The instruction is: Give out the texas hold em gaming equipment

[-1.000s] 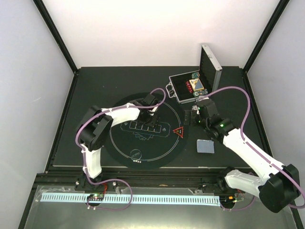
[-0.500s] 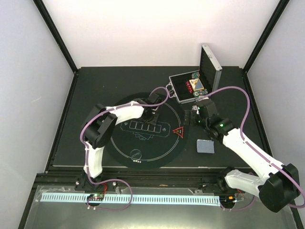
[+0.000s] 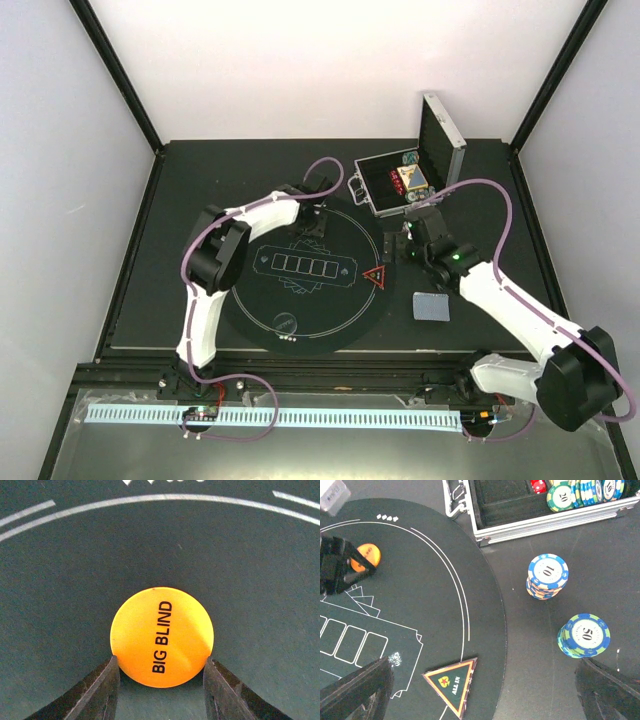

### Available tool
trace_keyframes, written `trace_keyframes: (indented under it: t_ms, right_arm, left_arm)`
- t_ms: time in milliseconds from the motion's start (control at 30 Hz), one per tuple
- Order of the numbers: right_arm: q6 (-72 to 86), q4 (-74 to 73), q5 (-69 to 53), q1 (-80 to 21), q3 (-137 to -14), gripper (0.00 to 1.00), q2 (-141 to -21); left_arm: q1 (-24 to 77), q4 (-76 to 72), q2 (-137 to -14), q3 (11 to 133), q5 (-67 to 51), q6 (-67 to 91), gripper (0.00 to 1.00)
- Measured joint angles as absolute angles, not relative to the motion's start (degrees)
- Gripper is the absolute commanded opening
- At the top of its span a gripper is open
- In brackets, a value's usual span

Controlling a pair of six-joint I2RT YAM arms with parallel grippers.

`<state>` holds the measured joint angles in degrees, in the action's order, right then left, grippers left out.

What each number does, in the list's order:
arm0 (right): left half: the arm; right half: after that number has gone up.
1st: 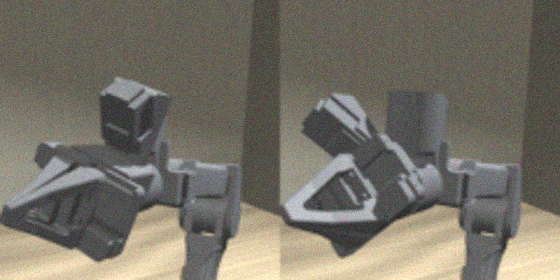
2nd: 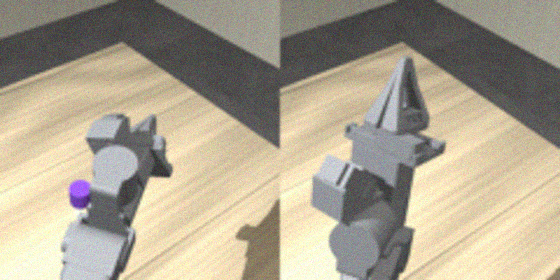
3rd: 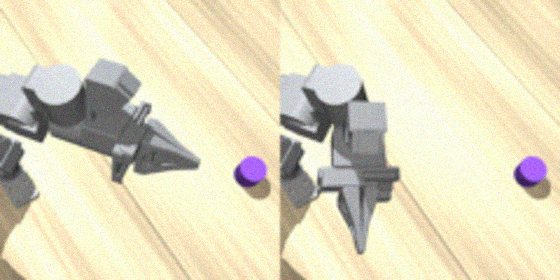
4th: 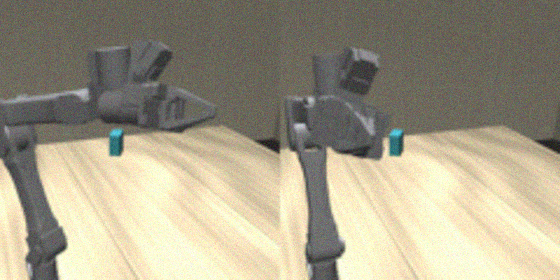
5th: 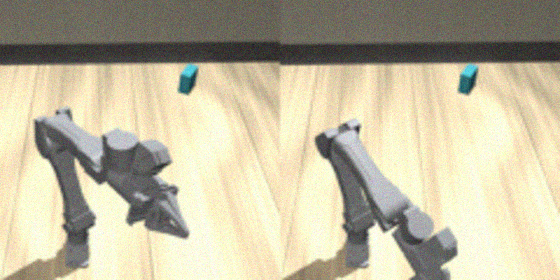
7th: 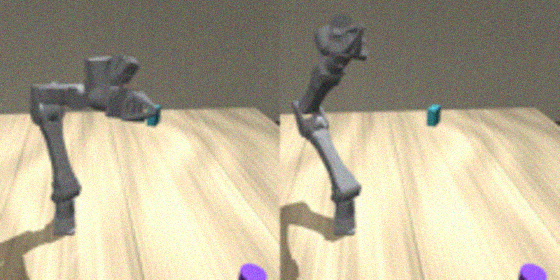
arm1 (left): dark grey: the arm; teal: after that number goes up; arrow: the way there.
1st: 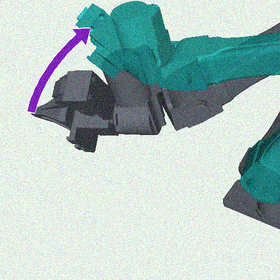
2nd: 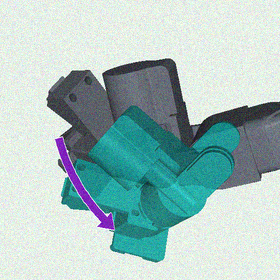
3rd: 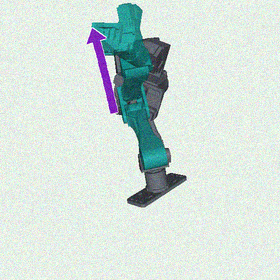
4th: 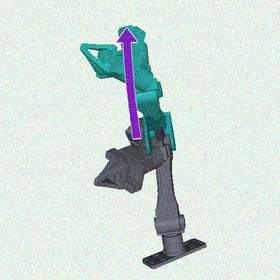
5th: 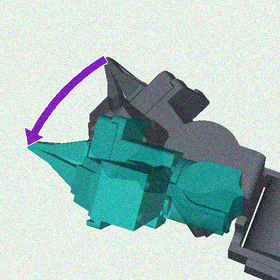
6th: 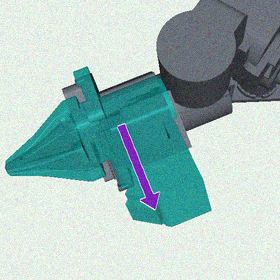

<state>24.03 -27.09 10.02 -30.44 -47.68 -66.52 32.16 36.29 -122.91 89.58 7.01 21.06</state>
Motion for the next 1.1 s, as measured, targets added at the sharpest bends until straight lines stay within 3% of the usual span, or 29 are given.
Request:
trace_keyframes:
  t_ms: [933, 1100]
  right_arm:
    - [24.01, -26.50, 10.26, -28.84, -52.80, 1.00, -72.25]
    - [24.16, -26.50, 10.55, -28.84, -52.80, 1.00, -72.34]
  left_arm:
    - [28.05, 43.48, -138.04, 114.65, 4.08, 18.44, 0.50]
    - [27.86, 43.40, -138.67, 115.85, 3.07, 18.04, 0.59]
